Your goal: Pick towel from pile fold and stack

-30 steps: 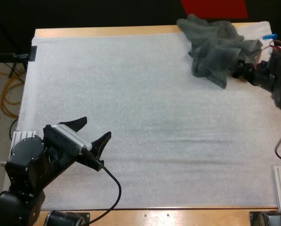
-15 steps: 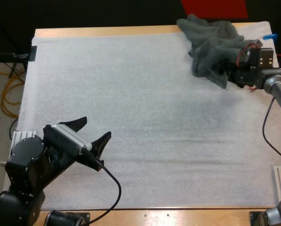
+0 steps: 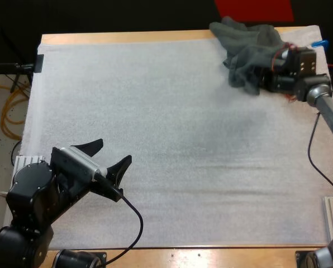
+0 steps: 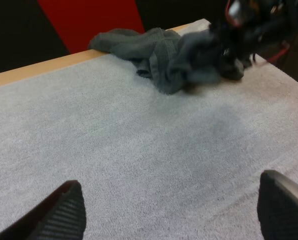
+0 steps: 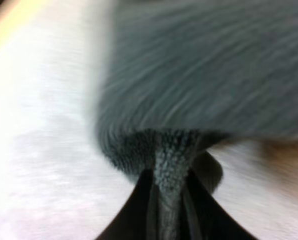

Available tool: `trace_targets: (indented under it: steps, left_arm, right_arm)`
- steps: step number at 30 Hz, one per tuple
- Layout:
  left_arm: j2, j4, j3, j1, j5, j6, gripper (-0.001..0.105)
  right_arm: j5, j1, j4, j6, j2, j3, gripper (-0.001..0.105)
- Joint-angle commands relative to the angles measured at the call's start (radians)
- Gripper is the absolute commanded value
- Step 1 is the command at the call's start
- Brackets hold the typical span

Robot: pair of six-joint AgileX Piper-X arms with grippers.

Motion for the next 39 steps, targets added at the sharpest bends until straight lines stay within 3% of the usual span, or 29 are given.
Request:
trace_targets:
  steps: [1, 8, 12, 16, 20, 25, 30, 32, 37, 39]
  left_arm:
    - [0.001, -0.012, -0.009, -0.003, 0.009, -0.006, 0.07]
    - [0.001, -0.046, -0.009, -0.003, 0.009, -0.004, 0.069]
    - [0.001, -0.047, -0.009, -0.003, 0.011, -0.016, 0.06]
    - [0.001, -0.038, -0.009, -0.003, 0.028, -0.056, 0.048]
    - [0.001, -0.024, -0.009, -0.003, 0.035, -0.056, 0.047]
    - [0.001, -0.018, -0.009, -0.003, 0.035, -0.041, 0.047]
    - [0.001, -0.016, -0.009, -0.003, 0.035, -0.041, 0.047]
    - [0.001, -0.007, -0.009, -0.003, 0.035, -0.041, 0.052]
    - [0.001, 0.122, -0.009, -0.003, 0.026, 0.006, 0.086]
    - [0.001, 0.17, -0.009, -0.003, 0.026, 0.048, 0.088]
  right_arm:
    - [-0.022, -0.002, -0.022, -0.057, -0.085, -0.02, 0.0]
    - [-0.013, 0.001, -0.022, -0.177, -0.374, -0.02, 0.0]
    - [-0.014, 0.001, -0.019, -0.179, -0.51, -0.02, 0.0]
    - [-0.014, 0.001, 0.066, -0.175, -0.614, -0.02, 0.0]
    - [-0.014, 0.025, 0.192, -0.162, -0.661, 0.002, 0.0]
    - [-0.014, 0.19, 0.281, -0.162, -0.662, 0.061, 0.0]
    - [0.023, 0.43, 0.186, -0.162, -0.635, 0.088, 0.0]
    - [0.025, 0.516, 0.151, -0.162, -0.626, 0.088, 0.0]
    - [0.051, 0.599, 0.219, -0.172, -0.625, 0.102, 0.0]
    - [0.111, 0.596, 0.252, -0.172, -0.625, 0.129, 0.0]
